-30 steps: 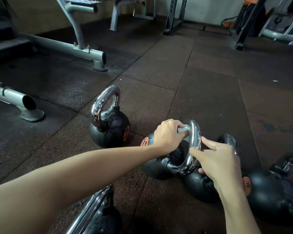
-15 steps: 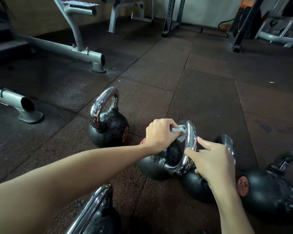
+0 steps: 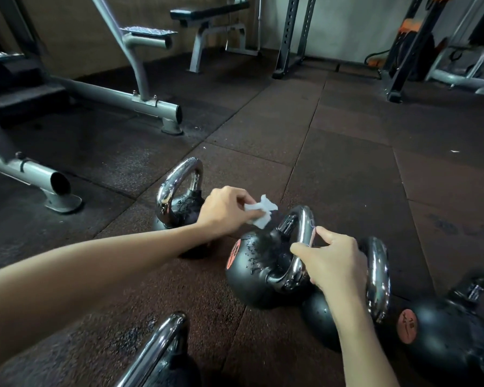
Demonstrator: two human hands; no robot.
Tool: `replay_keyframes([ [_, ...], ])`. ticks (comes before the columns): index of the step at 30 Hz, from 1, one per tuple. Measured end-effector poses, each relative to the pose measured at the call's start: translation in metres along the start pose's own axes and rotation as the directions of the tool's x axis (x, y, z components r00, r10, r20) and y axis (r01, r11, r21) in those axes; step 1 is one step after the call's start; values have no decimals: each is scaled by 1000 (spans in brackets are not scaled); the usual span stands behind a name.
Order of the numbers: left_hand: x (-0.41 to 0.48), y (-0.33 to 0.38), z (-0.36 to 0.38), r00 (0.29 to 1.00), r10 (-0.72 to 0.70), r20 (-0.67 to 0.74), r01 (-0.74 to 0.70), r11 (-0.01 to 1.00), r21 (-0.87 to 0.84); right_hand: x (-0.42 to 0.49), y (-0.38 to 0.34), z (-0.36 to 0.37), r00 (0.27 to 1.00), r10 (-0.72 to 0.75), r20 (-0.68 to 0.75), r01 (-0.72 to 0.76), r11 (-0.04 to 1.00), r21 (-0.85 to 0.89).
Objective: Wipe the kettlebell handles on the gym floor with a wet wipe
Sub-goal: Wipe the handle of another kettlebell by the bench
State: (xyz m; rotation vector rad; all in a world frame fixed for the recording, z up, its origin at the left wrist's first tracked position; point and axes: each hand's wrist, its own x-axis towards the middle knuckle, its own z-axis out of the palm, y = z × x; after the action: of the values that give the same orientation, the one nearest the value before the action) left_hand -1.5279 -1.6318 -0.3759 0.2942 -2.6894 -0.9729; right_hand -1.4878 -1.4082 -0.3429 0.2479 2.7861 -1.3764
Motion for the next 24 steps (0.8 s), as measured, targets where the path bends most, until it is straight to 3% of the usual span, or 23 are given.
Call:
replay_keyframes([
  [7,-12,-40,-59,992,-64,-110,56,996,-76,1,-55,55,997,-6,74,7,1000,-16],
  [12,-23,-46,-80,990,-48,-131,31,991,-133,-2,-62,68,998,60,-23,-61,998,-20],
  [18,-31,-48,-84,996,-23,-86,8,985,-170,5,-47,58,937,125,325,-132,991,0],
  [22,-30,-42,-83,995,0,-95,-16,986,-165,12,-47,68,925,147,351,-169,985,33],
  [24,-30,-42,-84,995,-2,-102,-14,988,-156,10,-43,79,948,134,289,-149,988,31],
])
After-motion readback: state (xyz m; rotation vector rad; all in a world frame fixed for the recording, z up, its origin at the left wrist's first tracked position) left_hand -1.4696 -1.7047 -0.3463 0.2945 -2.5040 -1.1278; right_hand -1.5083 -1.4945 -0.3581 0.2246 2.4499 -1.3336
